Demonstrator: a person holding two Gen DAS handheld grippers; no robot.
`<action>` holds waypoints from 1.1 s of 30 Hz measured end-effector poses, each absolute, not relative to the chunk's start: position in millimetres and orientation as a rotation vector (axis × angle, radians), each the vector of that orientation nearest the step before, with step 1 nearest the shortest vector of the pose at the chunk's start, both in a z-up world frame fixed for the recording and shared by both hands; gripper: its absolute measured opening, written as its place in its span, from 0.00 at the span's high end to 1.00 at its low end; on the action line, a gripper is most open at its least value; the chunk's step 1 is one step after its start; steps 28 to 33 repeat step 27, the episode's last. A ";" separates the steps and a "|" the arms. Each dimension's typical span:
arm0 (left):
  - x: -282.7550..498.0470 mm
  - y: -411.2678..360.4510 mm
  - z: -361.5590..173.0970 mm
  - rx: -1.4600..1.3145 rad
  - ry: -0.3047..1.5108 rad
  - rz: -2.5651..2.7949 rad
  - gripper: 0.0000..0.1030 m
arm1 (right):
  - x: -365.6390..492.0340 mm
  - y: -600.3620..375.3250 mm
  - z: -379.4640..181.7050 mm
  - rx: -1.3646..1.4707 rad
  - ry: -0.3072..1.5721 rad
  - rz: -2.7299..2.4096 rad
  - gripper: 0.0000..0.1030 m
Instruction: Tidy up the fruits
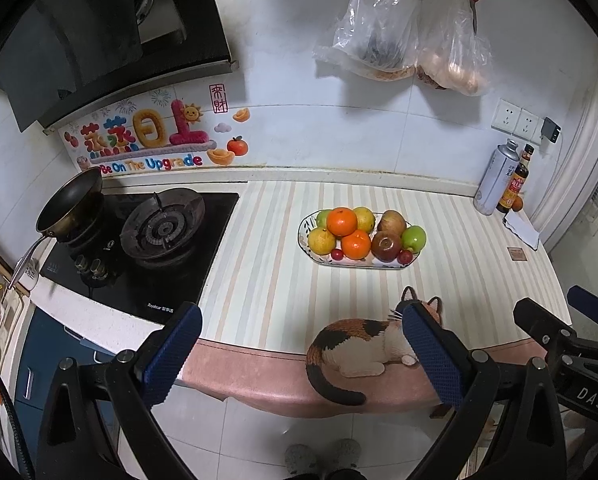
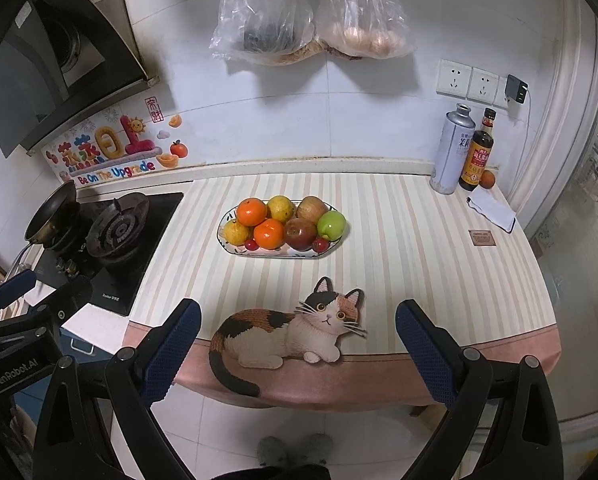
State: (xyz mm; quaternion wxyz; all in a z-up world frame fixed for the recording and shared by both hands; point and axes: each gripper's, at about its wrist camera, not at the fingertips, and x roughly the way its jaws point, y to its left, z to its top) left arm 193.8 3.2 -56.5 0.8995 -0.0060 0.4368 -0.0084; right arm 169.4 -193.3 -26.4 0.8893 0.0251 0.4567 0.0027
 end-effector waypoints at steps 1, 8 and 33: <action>193.7 3.3 -56.5 -0.013 0.905 -0.018 0.00 | 169.2 -193.1 -26.9 0.054 0.949 0.006 0.03; 193.4 2.4 -57.1 -0.013 0.906 -0.017 0.00 | 169.3 -193.5 -26.7 0.053 0.948 0.006 0.03; 192.8 2.5 -54.7 -0.008 0.896 -0.019 0.00 | 170.7 -194.0 -25.7 0.057 0.944 0.006 0.03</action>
